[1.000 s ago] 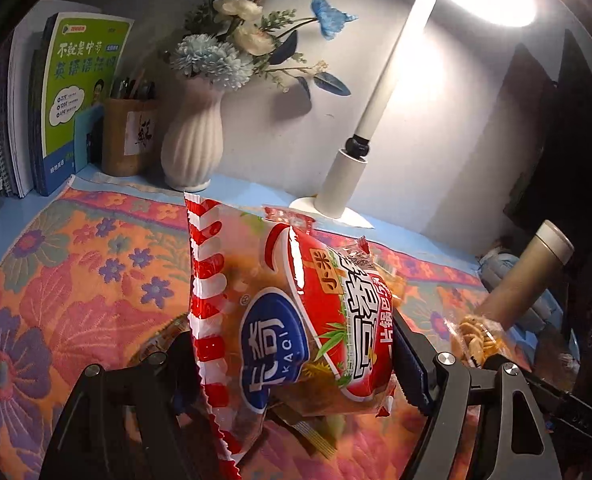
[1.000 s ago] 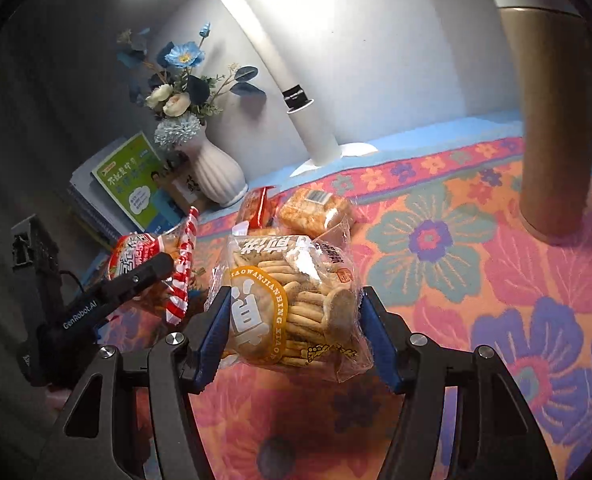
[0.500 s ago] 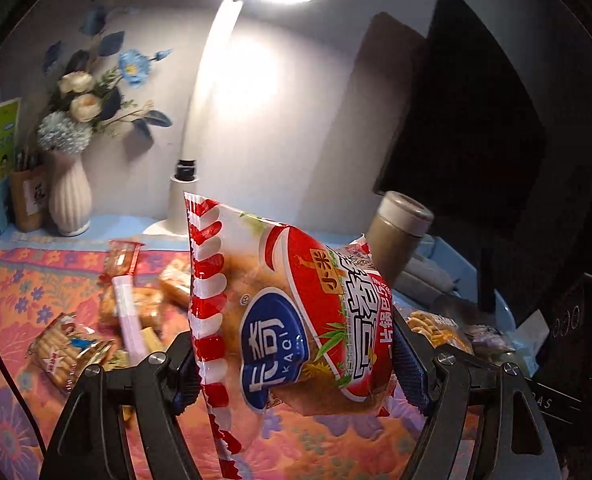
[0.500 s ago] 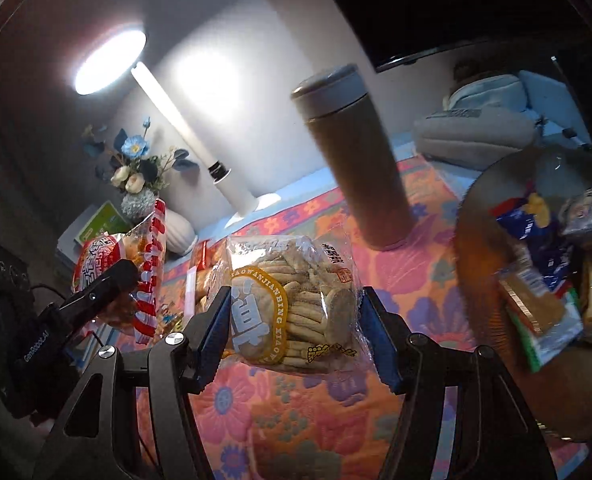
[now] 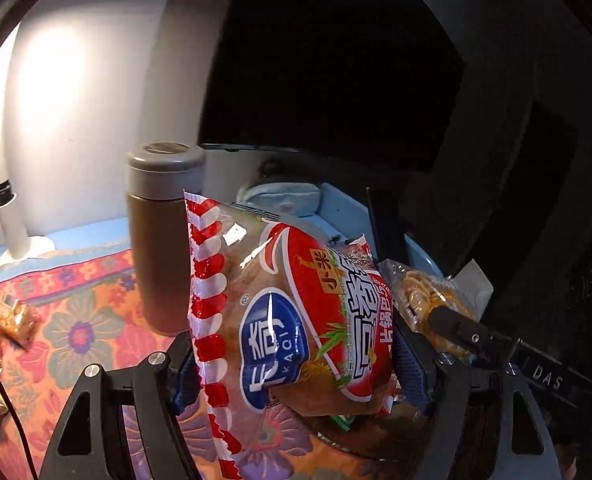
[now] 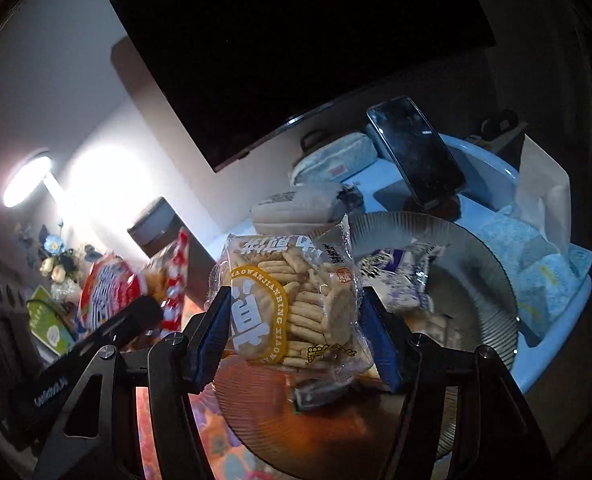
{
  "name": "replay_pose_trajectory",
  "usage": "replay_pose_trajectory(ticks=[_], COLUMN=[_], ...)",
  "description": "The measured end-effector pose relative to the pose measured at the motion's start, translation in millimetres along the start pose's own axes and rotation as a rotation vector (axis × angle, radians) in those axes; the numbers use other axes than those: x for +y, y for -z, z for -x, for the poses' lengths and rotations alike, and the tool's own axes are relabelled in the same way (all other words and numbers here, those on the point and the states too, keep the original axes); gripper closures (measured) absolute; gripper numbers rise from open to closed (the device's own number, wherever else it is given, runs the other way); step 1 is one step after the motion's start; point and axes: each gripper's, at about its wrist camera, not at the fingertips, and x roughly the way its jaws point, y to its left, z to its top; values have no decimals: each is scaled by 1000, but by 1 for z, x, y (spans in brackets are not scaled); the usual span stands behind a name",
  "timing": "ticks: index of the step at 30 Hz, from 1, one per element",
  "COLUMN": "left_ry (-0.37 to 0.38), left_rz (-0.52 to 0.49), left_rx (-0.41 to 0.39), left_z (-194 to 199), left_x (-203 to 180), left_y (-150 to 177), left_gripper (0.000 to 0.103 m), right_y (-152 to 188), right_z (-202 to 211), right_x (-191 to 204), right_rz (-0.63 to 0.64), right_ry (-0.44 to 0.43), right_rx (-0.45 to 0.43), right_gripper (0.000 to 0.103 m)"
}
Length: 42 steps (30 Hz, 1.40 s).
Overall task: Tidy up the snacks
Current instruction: 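Carry both bags to the amber glass plate and release them, then move both tools back toward the snacks on the blanket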
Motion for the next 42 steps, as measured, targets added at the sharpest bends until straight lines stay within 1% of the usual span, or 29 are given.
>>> replay_pose_trajectory(ticks=[4,6,7,8,9,11,13,16,22,25,29,33,42], left_ry=[29,52,67,75,73,63,52,56,30,12,-25,-74,-250], left_rz=[-24,-41,-42,-42,-38,-35,-30,-22,-30,-27,2,71,255], left_rx=[29,65,86,110,131,151,138,113,56,46,30,4,-106], left_z=[-22,-32,-35,-39,-42,-43,-37,-23,6,20,44,76,172], left_x=[-16,-22,-22,-22,-20,-17,-9,1,15,25,49,87,192], left_y=[-4,-2,-1,0,2,7,12,12,9,14,25,36,57], left_gripper=[26,25,22,21,20,20,20,20,20,20,20,20,20], right_y=[3,4,4,4,3,2,2,2,9,12,18,28,69], right_z=[-2,-2,-3,-2,0,7,13,17,15,16,14,7,-29], right_x=[-6,-13,-17,-21,-26,-34,-35,-25,9,25,46,73,147], right_rz=[10,-6,-19,-40,-64,-95,-99,-78,-18,14,52,95,246], right_ry=[48,69,77,75,65,50,56,42,-9,-31,-49,-85,-164], right_rx=[31,52,66,73,70,51,32,21,42,47,58,93,217], right_gripper=[40,39,38,38,35,33,33,33,33,33,33,33,33])
